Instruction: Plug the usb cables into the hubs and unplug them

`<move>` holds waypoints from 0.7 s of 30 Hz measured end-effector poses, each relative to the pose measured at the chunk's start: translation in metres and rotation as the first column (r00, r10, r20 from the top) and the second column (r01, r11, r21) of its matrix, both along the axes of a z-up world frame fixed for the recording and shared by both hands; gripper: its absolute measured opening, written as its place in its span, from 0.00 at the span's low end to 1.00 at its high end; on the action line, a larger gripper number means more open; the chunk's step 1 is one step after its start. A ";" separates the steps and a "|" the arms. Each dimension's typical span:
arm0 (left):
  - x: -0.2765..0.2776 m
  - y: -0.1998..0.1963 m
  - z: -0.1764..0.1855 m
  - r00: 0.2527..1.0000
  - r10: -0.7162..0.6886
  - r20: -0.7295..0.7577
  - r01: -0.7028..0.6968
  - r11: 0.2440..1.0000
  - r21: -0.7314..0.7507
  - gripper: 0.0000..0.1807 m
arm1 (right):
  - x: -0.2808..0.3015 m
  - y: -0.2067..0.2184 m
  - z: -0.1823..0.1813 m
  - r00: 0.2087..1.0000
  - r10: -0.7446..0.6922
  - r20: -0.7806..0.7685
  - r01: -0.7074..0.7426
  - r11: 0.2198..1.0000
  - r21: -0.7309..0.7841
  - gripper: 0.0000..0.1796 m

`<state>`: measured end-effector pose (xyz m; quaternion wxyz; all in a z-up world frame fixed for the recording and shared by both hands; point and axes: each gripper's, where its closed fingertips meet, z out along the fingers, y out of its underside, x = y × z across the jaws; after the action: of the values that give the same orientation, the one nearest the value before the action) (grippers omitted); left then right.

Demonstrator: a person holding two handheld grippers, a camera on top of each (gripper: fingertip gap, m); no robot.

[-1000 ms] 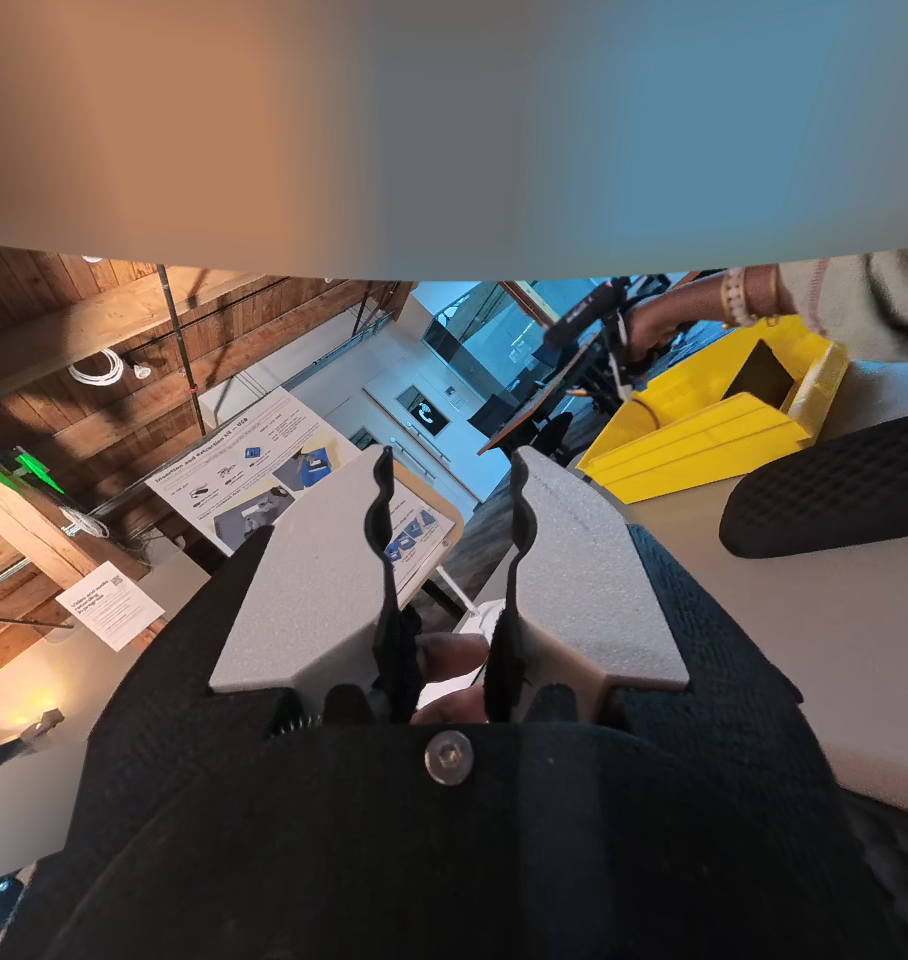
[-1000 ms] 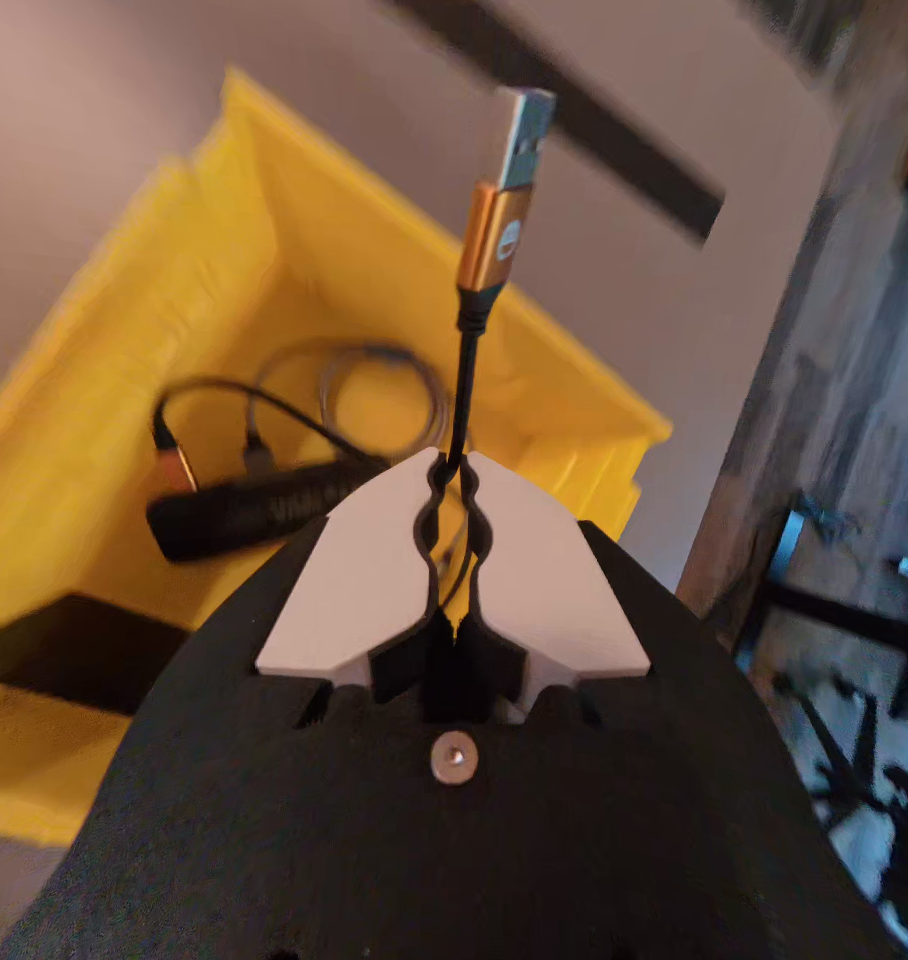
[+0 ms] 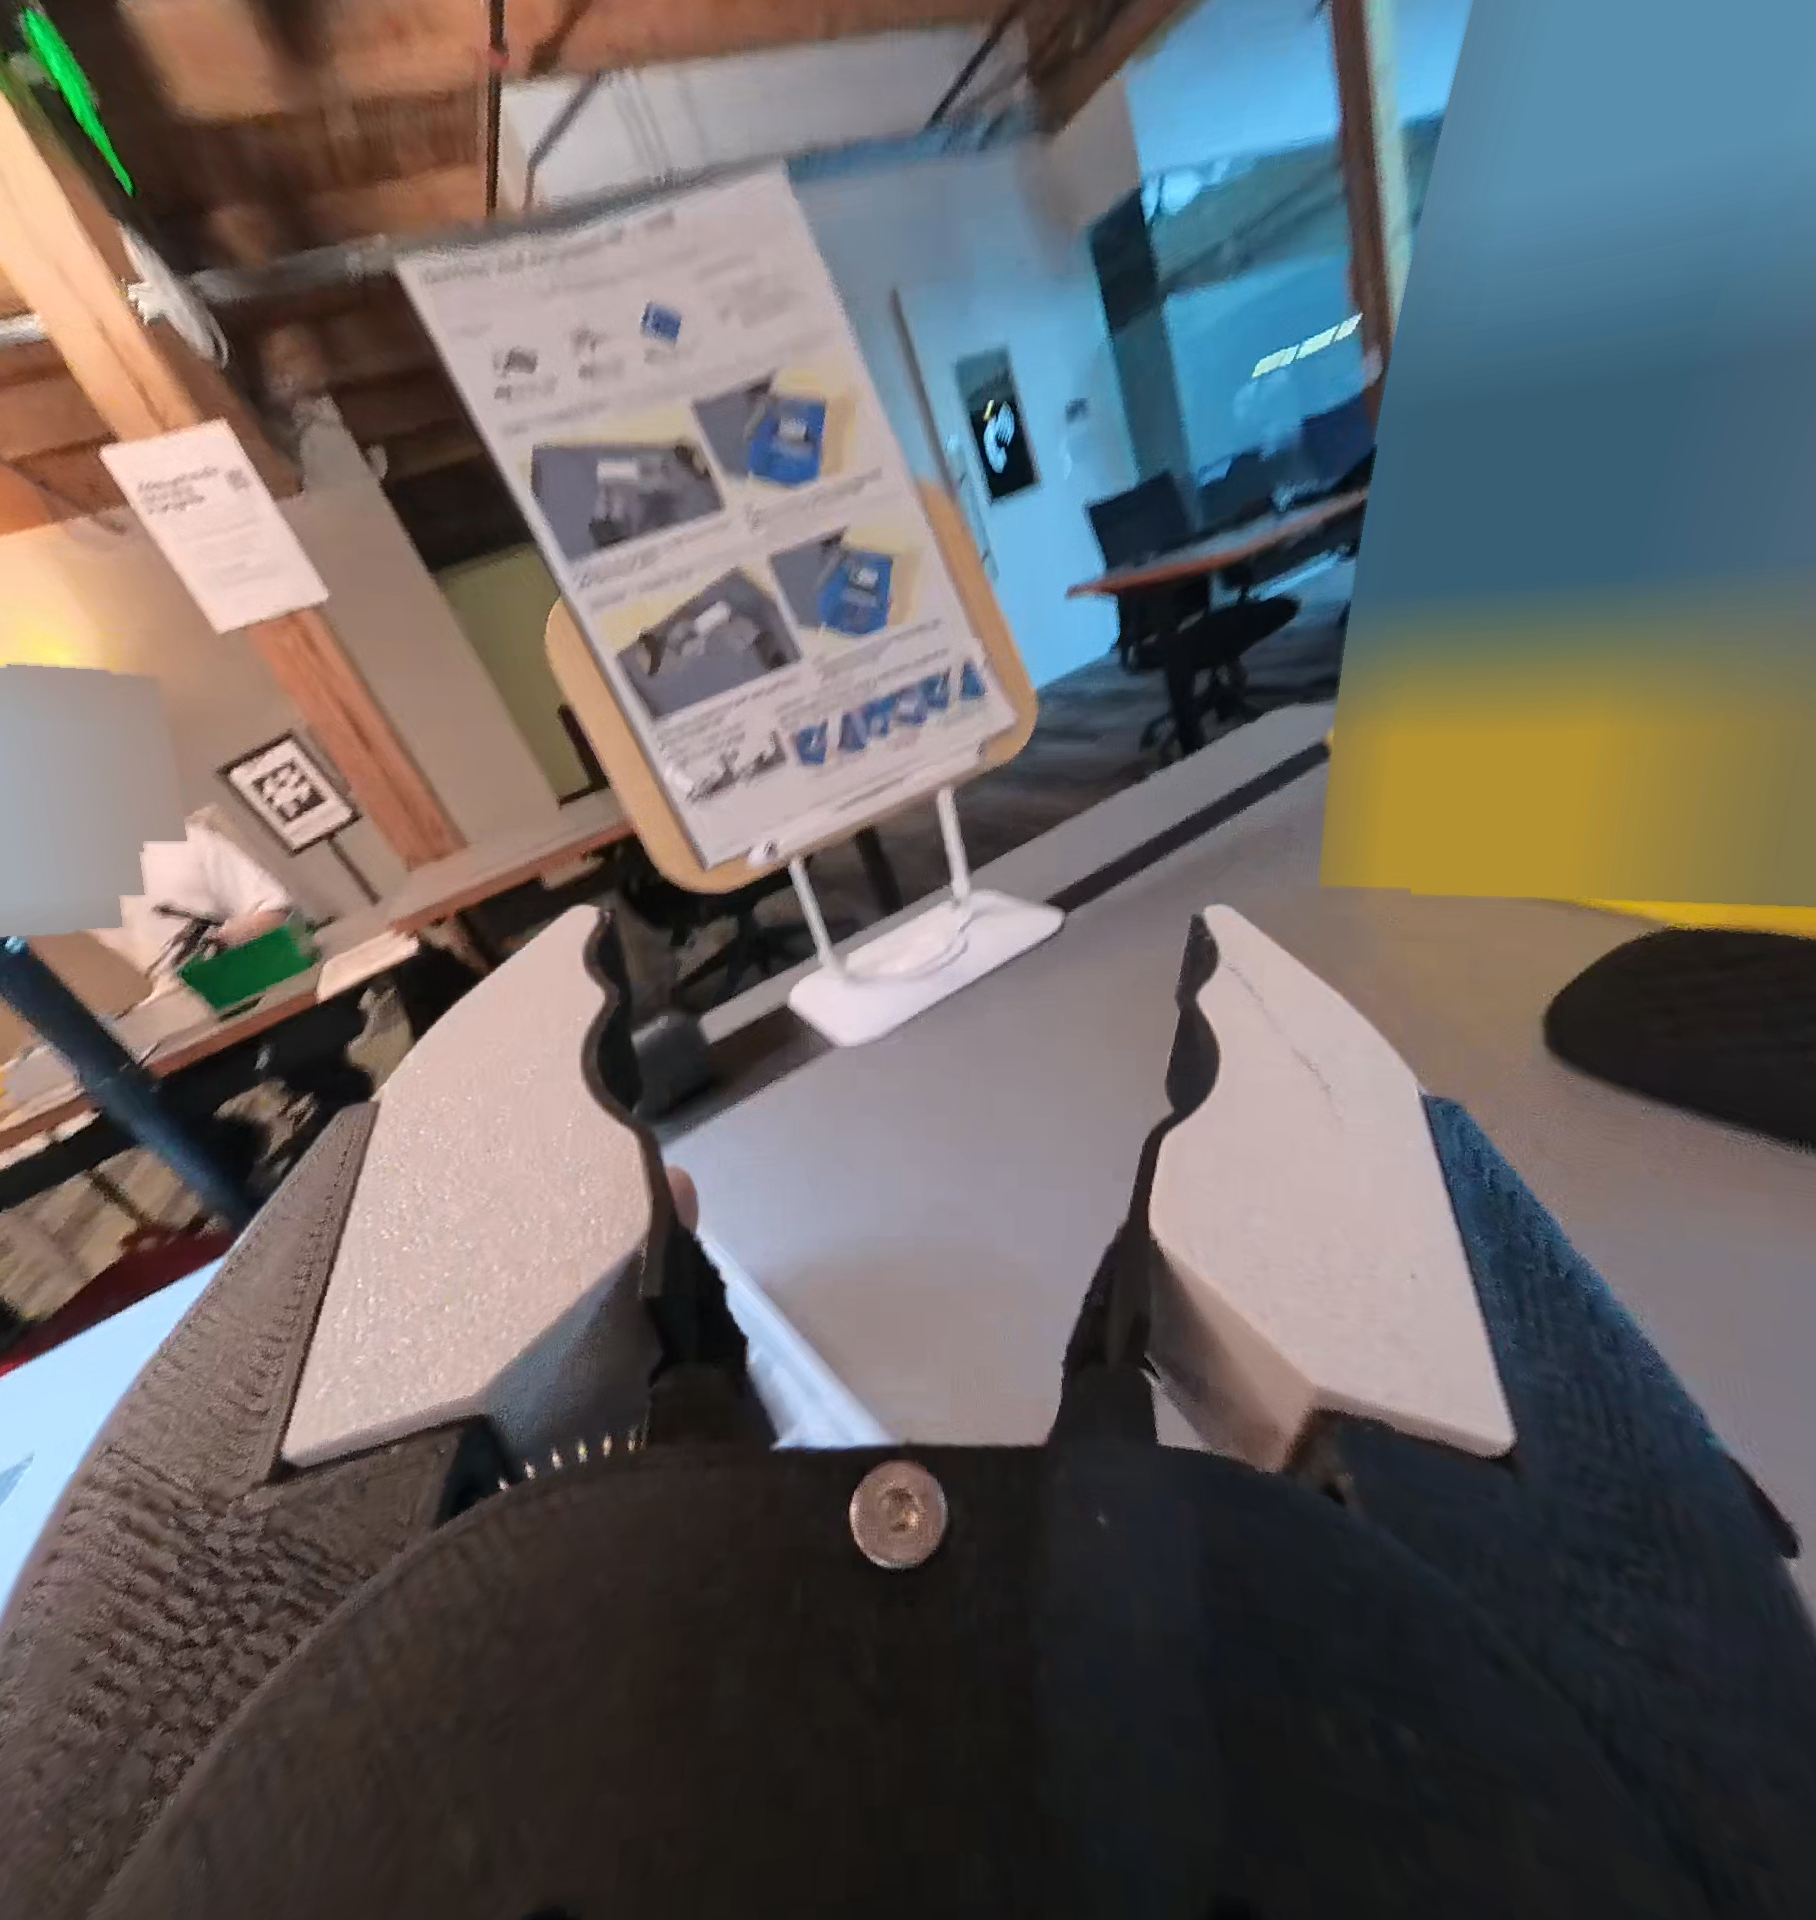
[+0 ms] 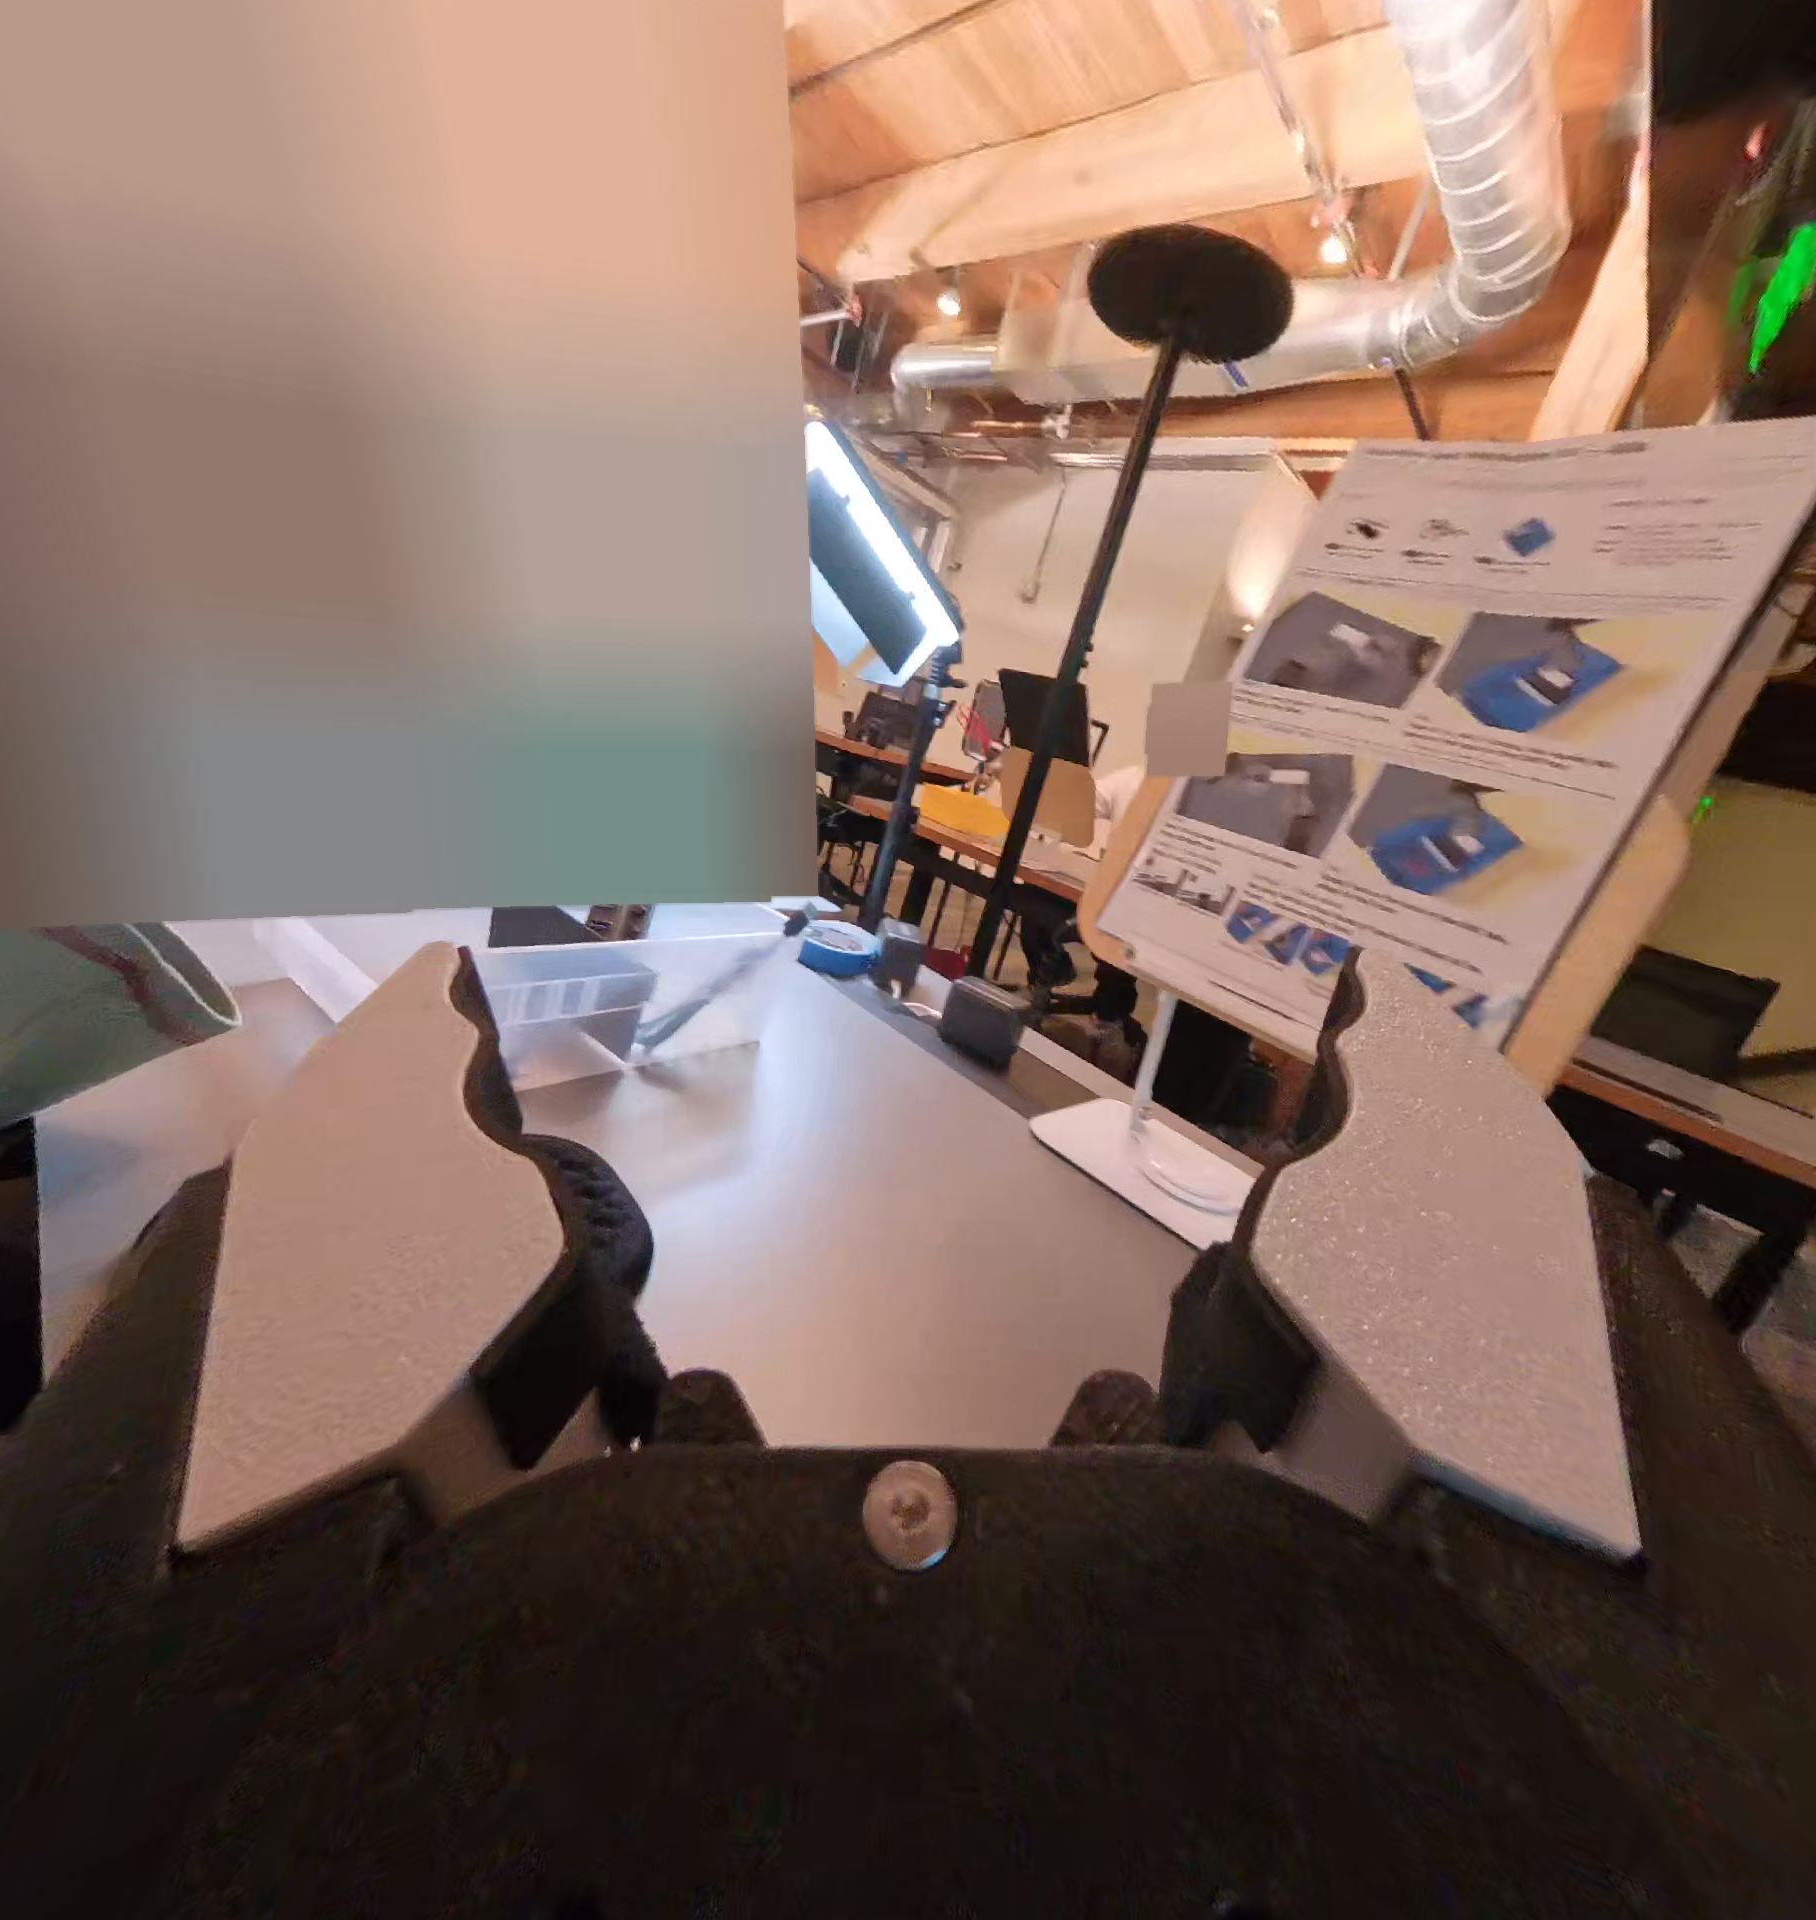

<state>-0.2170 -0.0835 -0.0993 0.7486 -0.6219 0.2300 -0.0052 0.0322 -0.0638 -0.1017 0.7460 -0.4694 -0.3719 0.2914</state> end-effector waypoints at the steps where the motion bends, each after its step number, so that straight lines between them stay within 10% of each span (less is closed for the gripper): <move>1: -0.010 0.003 -0.006 0.999 0.034 -0.015 -0.035 0.999 -0.038 0.56 | -0.011 -0.002 -0.004 1.000 0.001 0.000 -0.001 1.000 -0.006 0.81; 10: -0.141 0.009 -0.073 0.891 0.441 -0.107 -0.450 0.827 -0.337 0.49 | -0.094 -0.039 -0.028 1.000 0.026 0.004 -0.027 0.999 0.045 0.76; 17: -0.156 0.062 -0.093 0.943 0.320 0.093 -0.223 0.813 -0.538 0.49 | -0.103 -0.046 -0.034 0.997 0.070 0.036 -0.071 0.997 0.023 0.75; 21: -0.205 0.107 -0.093 0.841 0.496 0.217 -0.278 0.740 -0.612 0.54 | -0.101 -0.047 -0.030 0.998 0.067 0.022 -0.068 0.997 0.038 0.75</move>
<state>-0.4224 0.0235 -0.1920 0.5466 -0.8345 -0.0627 -0.0293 -0.0691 -0.1113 -0.1312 0.7408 -0.4450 -0.4009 0.3042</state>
